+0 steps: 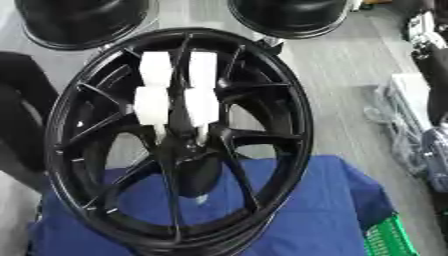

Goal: Pull the pin out of the wheel hub.

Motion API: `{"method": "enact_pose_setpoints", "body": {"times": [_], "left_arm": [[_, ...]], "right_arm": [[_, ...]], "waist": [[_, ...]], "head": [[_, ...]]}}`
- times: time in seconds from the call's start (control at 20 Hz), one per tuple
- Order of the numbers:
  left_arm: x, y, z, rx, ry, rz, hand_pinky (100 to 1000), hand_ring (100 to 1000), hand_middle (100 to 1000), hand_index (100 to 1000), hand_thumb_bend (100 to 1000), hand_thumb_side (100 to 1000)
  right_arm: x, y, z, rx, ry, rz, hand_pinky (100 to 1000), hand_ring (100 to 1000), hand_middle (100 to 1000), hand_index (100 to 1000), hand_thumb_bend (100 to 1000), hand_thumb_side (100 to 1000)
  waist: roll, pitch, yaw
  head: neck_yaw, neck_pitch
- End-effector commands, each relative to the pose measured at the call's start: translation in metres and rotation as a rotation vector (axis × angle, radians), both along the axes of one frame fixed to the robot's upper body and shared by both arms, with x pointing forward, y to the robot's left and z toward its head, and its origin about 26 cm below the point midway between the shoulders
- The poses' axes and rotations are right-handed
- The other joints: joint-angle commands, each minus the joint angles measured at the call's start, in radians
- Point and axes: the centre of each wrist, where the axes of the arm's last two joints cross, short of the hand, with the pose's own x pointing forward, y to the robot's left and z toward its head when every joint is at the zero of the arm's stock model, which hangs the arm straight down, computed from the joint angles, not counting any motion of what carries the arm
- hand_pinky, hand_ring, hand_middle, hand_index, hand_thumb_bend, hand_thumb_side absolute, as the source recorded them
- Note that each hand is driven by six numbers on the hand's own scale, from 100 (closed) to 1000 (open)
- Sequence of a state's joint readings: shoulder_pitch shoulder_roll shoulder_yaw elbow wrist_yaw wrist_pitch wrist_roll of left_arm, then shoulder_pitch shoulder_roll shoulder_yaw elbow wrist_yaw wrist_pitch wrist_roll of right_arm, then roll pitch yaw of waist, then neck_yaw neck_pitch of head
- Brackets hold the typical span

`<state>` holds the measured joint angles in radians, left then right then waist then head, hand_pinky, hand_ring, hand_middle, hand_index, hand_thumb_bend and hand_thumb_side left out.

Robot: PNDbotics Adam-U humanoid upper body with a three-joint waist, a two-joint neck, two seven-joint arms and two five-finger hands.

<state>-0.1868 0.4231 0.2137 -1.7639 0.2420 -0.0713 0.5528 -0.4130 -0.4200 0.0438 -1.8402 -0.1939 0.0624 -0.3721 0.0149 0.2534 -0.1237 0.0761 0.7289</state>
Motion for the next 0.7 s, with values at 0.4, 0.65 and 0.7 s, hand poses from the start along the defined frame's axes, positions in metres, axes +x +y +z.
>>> {"method": "enact_pose_setpoints", "body": {"times": [0.4, 0.65, 0.7], "left_arm": [[-0.004, 0.011, 0.012, 0.045, -0.018, 0.030, 900, 873, 947, 948, 409, 779], [-0.007, 0.016, 0.011, 0.071, 0.001, 0.044, 900, 874, 948, 945, 407, 778], [-0.008, 0.018, 0.010, 0.078, 0.007, 0.047, 900, 874, 948, 945, 406, 779]], "right_arm": [[-0.009, 0.004, 0.055, -0.189, -0.131, 0.041, 762, 757, 818, 919, 349, 446], [-0.028, 0.022, 0.097, -0.419, -0.206, 0.105, 768, 768, 835, 935, 436, 459], [-0.029, 0.025, 0.103, -0.474, -0.218, 0.114, 772, 772, 841, 937, 450, 470]], "waist": [[-0.010, 0.003, -0.002], [-0.026, -0.011, -0.011], [-0.031, -0.015, -0.012]], "head": [[0.008, 0.006], [0.016, 0.016], [0.017, 0.018]]}}
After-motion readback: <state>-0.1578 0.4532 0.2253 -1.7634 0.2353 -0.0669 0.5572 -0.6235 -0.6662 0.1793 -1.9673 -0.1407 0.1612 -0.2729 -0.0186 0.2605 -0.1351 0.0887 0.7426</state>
